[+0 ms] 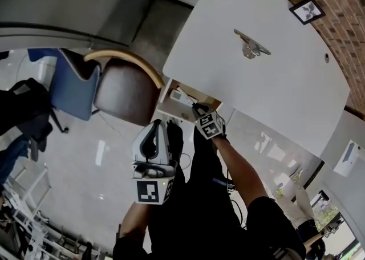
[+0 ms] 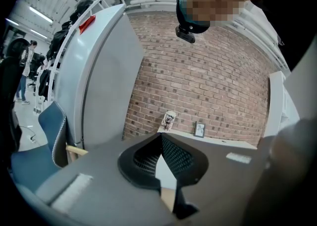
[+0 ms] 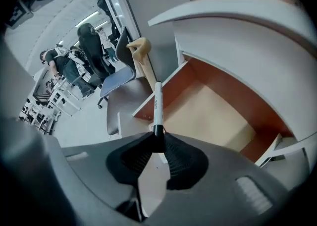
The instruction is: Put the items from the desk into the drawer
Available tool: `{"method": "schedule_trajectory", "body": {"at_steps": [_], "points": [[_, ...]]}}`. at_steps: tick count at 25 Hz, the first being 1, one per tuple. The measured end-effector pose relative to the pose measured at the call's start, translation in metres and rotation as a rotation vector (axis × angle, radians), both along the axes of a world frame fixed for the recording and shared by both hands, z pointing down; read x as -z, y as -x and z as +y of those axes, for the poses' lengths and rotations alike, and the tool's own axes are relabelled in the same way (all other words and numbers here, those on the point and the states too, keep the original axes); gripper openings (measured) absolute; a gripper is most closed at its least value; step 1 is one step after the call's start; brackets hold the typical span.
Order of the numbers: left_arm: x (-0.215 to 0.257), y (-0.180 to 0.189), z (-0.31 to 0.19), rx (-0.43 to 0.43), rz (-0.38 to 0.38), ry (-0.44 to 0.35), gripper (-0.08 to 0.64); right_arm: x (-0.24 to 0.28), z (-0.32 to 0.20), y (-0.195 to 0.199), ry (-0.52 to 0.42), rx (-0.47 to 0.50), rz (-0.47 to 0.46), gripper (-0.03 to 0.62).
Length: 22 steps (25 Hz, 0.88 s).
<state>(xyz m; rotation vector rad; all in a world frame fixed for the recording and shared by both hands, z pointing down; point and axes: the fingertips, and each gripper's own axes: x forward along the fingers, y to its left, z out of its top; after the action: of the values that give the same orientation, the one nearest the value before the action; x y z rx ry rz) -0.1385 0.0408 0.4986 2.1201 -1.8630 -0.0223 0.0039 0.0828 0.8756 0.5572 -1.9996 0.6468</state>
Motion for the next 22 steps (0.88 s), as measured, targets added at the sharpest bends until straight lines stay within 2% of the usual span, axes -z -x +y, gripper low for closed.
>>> {"method": "schedule_trajectory", "body": {"at_steps": [6, 11, 17, 22], "points": [[-0.037, 0.001, -0.003, 0.011, 0.006, 0.042, 0.019, -0.046, 0.005, -0.006, 0.046, -0.03, 0.025, 0.075], [-0.069, 0.003, -0.004, 0.019, 0.01, 0.081, 0.02, -0.08, 0.013, -0.012, 0.079, -0.013, 0.051, 0.075], [-0.091, 0.006, -0.006, 0.021, 0.003, 0.104, 0.02, -0.102, 0.015, -0.011, 0.105, -0.007, 0.077, 0.075], [-0.105, 0.016, -0.007, 0.064, 0.012, 0.125, 0.019, -0.119, 0.019, -0.01, 0.143, -0.029, 0.083, 0.075]]}}
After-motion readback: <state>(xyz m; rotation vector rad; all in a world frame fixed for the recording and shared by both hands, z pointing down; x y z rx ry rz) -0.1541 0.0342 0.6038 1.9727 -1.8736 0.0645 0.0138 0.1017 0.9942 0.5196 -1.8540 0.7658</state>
